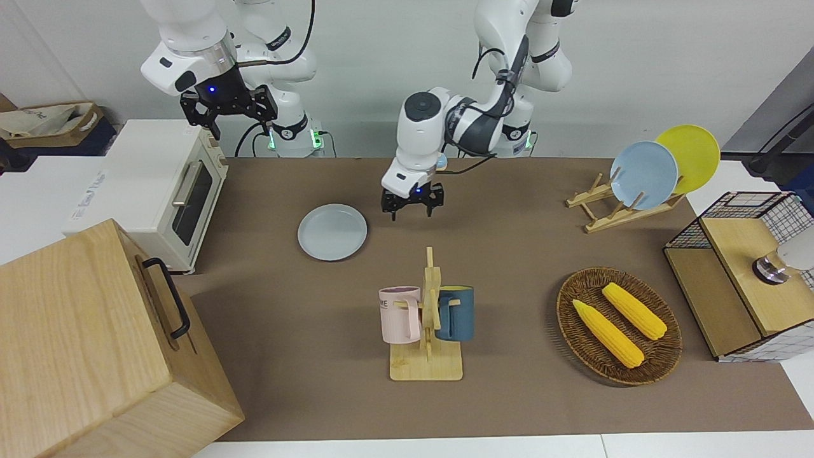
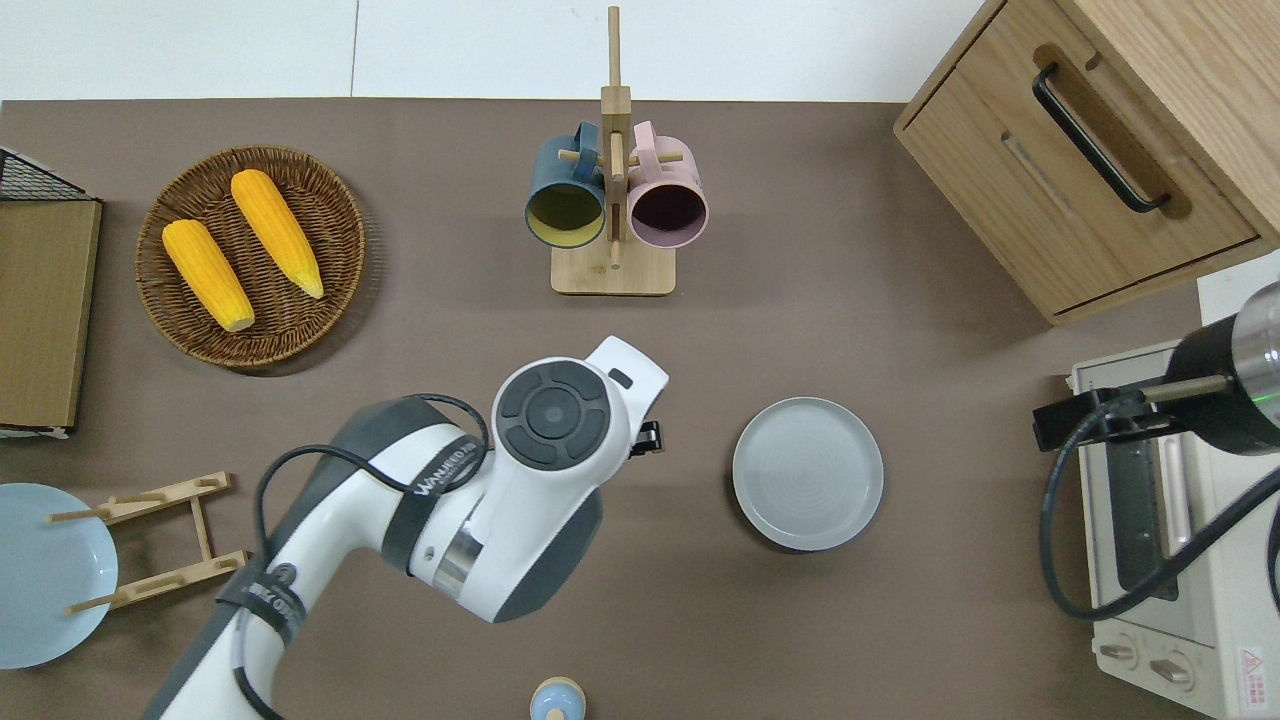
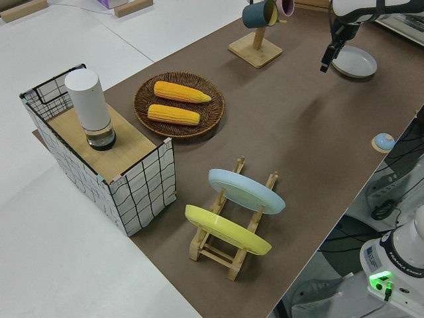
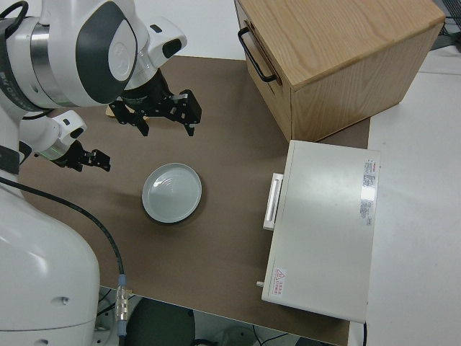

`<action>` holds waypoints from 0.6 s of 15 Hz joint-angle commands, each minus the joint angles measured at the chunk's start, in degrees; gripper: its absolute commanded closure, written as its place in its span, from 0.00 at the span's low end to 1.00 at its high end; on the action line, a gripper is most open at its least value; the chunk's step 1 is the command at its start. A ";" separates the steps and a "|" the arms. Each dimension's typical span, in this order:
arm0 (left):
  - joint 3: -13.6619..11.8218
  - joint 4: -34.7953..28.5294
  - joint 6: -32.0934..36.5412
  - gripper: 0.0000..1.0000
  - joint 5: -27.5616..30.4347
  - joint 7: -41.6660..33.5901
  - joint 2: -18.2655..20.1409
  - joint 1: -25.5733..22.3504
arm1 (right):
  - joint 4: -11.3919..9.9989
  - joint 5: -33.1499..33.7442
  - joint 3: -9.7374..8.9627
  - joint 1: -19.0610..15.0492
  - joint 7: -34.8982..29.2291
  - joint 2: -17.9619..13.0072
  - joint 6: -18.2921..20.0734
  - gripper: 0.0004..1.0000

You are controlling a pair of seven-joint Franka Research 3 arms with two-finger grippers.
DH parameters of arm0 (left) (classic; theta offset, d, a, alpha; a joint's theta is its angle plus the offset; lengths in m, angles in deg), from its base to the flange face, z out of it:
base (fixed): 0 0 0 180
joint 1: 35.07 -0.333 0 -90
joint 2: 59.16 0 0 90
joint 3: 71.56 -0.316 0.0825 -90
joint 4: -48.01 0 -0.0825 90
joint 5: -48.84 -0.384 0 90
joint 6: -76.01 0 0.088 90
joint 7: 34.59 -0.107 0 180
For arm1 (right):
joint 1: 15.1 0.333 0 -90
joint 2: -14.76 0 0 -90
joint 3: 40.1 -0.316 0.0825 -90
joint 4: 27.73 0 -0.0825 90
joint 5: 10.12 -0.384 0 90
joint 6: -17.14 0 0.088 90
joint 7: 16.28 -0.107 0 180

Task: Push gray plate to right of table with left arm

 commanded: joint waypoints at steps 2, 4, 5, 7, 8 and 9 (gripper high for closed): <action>0.31 -1.86 8.84 0.01 1.48 -11.69 6.88 -8.23 | 0.53 -0.25 -0.92 -1.15 -0.75 -0.14 0.89 0.02; 0.22 -1.77 11.75 0.01 1.48 -15.75 8.82 -11.22 | 0.53 -0.25 -0.92 -1.07 -0.75 -0.14 0.89 0.02; 0.22 -1.69 13.07 0.01 1.48 -17.60 9.61 -12.46 | 0.53 -0.25 -0.92 -1.07 -0.66 -0.14 0.89 0.02; 0.05 -1.16 16.14 0.01 1.40 -23.39 11.55 -16.66 | 0.53 -0.25 -0.92 -1.15 -0.66 -0.14 0.89 0.02; 0.05 -0.90 16.77 0.01 1.31 -25.76 12.51 -18.60 | 0.53 -0.25 -0.92 -1.15 -0.66 -0.14 0.89 0.02; 0.05 -0.81 17.21 0.01 1.31 -27.35 13.13 -20.10 | 0.53 -0.25 -0.92 -1.07 -0.75 -0.14 0.89 0.02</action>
